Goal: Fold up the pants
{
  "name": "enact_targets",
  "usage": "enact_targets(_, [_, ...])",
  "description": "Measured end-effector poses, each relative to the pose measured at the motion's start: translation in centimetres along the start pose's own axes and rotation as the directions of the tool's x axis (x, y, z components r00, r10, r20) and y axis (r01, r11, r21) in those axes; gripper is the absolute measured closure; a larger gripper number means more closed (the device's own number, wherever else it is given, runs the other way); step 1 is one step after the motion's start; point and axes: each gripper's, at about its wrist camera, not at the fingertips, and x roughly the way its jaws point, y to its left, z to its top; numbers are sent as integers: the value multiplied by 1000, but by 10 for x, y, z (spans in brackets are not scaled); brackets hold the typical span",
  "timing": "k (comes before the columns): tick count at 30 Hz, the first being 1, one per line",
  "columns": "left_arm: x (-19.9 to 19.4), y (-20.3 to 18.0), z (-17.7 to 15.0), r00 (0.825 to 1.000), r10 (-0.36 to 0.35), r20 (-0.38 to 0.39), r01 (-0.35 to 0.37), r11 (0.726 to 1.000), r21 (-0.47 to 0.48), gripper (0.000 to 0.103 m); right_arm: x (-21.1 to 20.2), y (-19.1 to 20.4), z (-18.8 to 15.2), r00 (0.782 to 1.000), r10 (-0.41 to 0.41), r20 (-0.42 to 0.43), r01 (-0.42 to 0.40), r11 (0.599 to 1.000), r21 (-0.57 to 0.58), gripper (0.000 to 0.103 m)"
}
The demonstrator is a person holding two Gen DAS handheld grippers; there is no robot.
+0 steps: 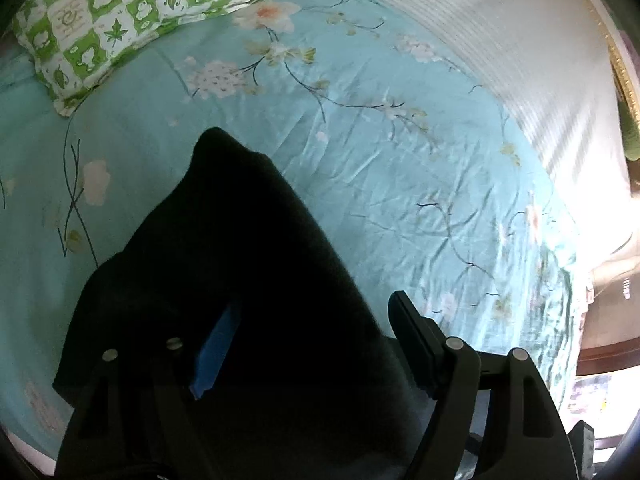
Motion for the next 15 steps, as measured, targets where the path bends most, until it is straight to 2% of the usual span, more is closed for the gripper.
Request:
enact_targets(2, [6, 3, 0, 1000, 10, -5, -10, 1000, 3, 41, 19, 9, 6, 1000, 4, -31, -5, 1000, -31, 27])
enact_targets(3, [8, 6, 1, 1000, 6, -7, -6, 1000, 2, 52, 30, 13, 8, 999, -9, -41, 7, 998, -57, 27])
enact_targets(4, [10, 8, 0, 1000, -6, -9, 6, 1000, 0, 66, 37, 17, 9, 998, -38, -41, 35, 997, -76, 27])
enact_targets(6, [9, 11, -4, 1000, -27, -6, 27, 1000, 0, 77, 46, 18, 10, 995, -101, -26, 97, 989, -108, 29])
enact_targets(7, [7, 13, -6, 999, -40, 5, 40, 999, 2, 81, 45, 17, 11, 994, -104, -21, 101, 989, -106, 41])
enact_targets(8, [2, 16, -10, 998, -61, 21, 61, 998, 0, 82, 44, 16, 12, 995, -99, -16, 97, 990, -101, 59])
enact_targets(9, [-6, 20, -15, 996, -85, 40, 85, 996, -2, 84, 42, 17, 12, 997, -75, -15, 74, 993, -92, 68])
enact_targets(10, [-14, 24, -22, 991, -115, 61, 116, 993, -5, 85, 37, 16, 13, 999, -48, -13, 47, 995, -84, 85])
enact_targets(11, [-22, 26, -28, 987, -143, 80, 144, 990, -8, 86, 30, 19, 13, 1000, -27, -4, 26, 996, -87, 92])
enact_targets(15, [-52, 48, -60, 965, -222, 139, 227, 974, -18, 89, 6, 33, 3, 1000, 1, -3, -2, 987, -162, 92])
